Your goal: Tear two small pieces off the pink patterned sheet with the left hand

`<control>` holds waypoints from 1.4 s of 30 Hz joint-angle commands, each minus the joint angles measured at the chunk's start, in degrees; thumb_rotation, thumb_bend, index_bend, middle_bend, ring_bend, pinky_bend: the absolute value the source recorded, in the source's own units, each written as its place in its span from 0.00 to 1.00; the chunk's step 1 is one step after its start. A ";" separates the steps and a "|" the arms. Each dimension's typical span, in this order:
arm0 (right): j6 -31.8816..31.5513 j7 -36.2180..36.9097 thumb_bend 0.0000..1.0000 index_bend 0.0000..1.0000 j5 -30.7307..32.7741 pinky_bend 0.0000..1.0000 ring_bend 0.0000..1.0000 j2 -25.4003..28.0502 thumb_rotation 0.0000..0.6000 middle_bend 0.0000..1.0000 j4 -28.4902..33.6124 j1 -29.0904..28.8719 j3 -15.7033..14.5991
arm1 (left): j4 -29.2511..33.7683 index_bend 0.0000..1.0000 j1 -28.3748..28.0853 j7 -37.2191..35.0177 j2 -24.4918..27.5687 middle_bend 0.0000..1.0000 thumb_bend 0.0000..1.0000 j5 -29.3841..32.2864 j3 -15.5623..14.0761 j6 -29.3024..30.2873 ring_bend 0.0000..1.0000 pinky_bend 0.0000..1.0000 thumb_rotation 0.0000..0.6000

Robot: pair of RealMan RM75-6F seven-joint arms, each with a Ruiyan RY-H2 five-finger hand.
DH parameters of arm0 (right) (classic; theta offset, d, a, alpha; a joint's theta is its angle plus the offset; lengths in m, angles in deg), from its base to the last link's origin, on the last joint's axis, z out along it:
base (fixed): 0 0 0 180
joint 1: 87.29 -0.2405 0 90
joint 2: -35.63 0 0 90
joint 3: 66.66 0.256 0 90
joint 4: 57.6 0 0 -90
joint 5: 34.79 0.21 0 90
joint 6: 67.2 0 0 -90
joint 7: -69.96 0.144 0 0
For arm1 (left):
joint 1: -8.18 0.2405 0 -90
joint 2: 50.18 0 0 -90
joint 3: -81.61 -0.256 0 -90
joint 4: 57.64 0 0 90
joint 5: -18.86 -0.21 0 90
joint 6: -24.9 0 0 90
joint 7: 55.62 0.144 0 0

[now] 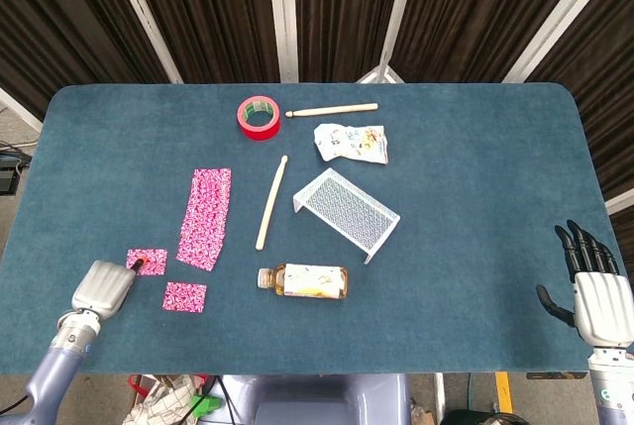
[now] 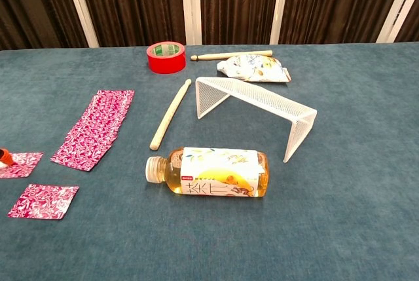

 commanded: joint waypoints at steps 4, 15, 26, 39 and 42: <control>0.03 -0.07 0.32 0.04 0.08 0.14 0.09 -0.17 1.00 0.04 -0.10 0.05 -0.04 | 0.54 0.18 0.44 -1.86 0.92 0.85 0.84 -1.40 0.42 0.56 0.74 0.64 1.00; -0.03 -0.44 0.32 0.04 -0.22 0.14 0.09 -0.39 1.00 0.04 -0.16 0.03 -0.17 | 8.90 0.18 3.29 -11.01 7.14 0.80 0.69 -11.52 -0.01 6.07 0.68 0.63 1.00; 1.10 0.40 0.32 0.04 -0.12 0.14 0.09 -0.08 1.00 0.04 0.08 -0.32 -0.39 | 8.57 0.16 14.18 -38.15 15.27 0.09 0.37 -30.17 -3.73 21.49 0.03 0.20 1.00; 0.23 -0.06 0.32 0.04 -2.44 0.14 0.09 0.24 1.00 0.04 -0.39 -0.48 -1.02 | -1.51 0.16 19.83 -40.41 11.29 0.03 0.37 -37.02 -0.67 31.29 0.00 0.12 1.00; -0.34 0.02 0.32 0.04 -2.63 0.14 0.09 0.38 1.00 0.04 -0.14 -0.34 -0.90 | -0.78 0.16 20.37 -39.21 11.78 0.03 0.37 -36.80 -0.39 30.98 0.00 0.12 1.00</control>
